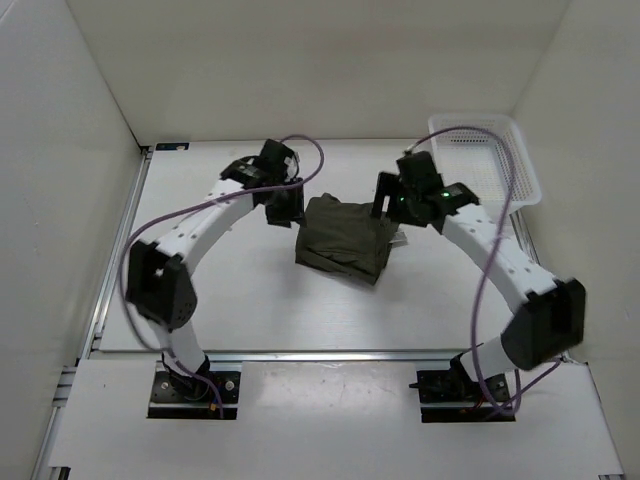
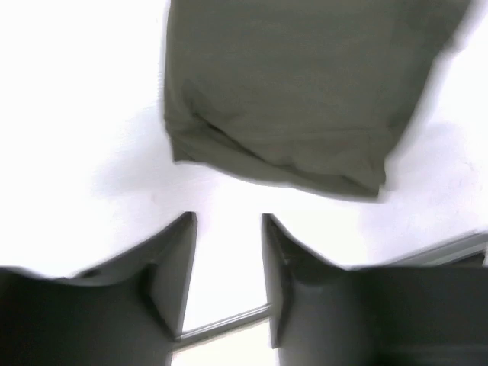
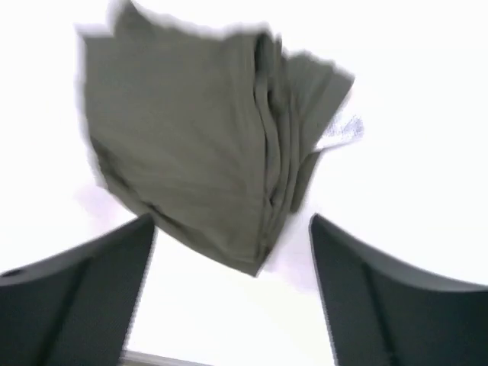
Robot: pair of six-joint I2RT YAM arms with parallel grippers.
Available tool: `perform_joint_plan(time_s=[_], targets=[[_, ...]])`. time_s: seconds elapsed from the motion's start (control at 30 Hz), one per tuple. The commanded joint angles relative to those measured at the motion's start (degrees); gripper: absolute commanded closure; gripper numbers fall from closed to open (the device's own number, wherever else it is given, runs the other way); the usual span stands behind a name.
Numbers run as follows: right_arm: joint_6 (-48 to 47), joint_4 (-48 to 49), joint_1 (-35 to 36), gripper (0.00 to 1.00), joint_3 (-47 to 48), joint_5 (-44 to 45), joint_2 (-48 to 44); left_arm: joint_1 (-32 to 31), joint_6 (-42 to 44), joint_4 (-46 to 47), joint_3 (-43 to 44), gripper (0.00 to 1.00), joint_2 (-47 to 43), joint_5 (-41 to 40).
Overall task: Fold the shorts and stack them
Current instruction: Fold the shorts
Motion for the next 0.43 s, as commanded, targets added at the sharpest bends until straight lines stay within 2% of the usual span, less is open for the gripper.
perform_joint_plan(time_s=[0.0,0.03,0.07,0.2,0.27,0.4], targets=[[-2.88,-9.35,-0.59,0.07,6.35,12.8,-8.99,0.08,0.92,-4.14,2.66,0.33,-15.32,-3.88],[-2.88,-12.76,-0.59,0.02,6.36,15.26,-10.92,0.08,0.92,-5.01,1.79,0.2,-17.87,-4.67],[-2.1,-14.45,-1.2,0.0,7.15,19.9,-11.9,0.08,0.92,-5.54,0.65,0.01,-22.86,-5.55],[0.11,-20.08,-1.21,0.0,4.45,29.32,-19.26,2.53,-0.48,-8.35,-3.05,0.0,-34.57,-13.46],[0.99,-20.09,-1.21,0.0,2.16,30.75,-22.79,3.85,-1.8,-9.31,-5.76,0.0,-40.8,-17.75],[1.6,-20.09,-1.73,0.0,-3.03,30.75,-30.43,5.17,-4.34,-12.13,-8.75,0.0,-47.86,-21.46]])
